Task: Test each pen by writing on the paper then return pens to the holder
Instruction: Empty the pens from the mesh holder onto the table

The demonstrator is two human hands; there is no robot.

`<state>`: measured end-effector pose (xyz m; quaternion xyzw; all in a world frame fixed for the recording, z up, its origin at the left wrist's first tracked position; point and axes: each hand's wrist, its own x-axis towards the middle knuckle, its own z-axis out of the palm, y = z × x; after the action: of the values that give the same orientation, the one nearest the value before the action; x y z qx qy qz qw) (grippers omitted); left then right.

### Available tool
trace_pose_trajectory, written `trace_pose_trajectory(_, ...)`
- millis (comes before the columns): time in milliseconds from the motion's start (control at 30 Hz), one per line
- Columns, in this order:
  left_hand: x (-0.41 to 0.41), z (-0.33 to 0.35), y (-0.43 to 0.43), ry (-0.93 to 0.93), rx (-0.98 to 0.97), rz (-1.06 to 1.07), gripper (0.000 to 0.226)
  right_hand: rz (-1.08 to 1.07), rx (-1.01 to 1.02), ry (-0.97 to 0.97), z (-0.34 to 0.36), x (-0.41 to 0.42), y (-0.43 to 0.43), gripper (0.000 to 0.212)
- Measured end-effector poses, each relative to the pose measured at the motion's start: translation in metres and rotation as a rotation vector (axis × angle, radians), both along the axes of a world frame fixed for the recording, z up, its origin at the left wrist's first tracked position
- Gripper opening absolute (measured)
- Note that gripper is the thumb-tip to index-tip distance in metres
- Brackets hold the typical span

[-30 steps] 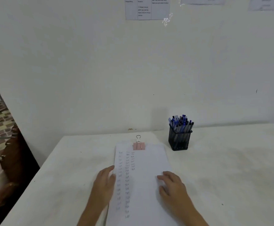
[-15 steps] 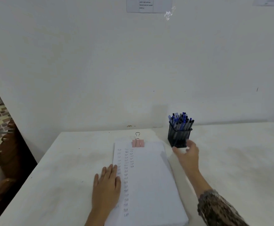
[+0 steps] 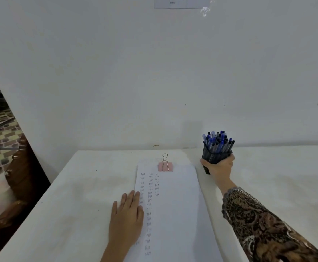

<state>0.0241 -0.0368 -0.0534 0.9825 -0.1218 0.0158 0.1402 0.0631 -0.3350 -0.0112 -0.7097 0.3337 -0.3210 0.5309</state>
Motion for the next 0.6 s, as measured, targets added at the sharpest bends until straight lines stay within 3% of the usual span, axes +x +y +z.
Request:
trace_pose_trajectory(200, 0.001, -0.002, 0.001, 0.0, -0.011, 0.0, 0.096, 0.049, -0.036, 0.013, -0.001, -0.009, -0.008, 0.085)
trace_pose_trajectory(367, 0.0, 0.0, -0.001, 0.032, -0.046, -0.005, 0.054, 0.096, -0.109, -0.02, 0.005, -0.037, -0.024, 0.081)
trace_pose_trajectory(467, 0.0, 0.0, 0.001, 0.021, 0.014, -0.016, 0.07, 0.167, -0.173, 0.017, 0.019, -0.052, -0.045, 0.082)
trace_pose_trajectory(600, -0.003, 0.004, 0.0, 0.024, 0.033, -0.021, 0.068, 0.302, -0.39, 0.238, 0.049, -0.064, -0.079, 0.096)
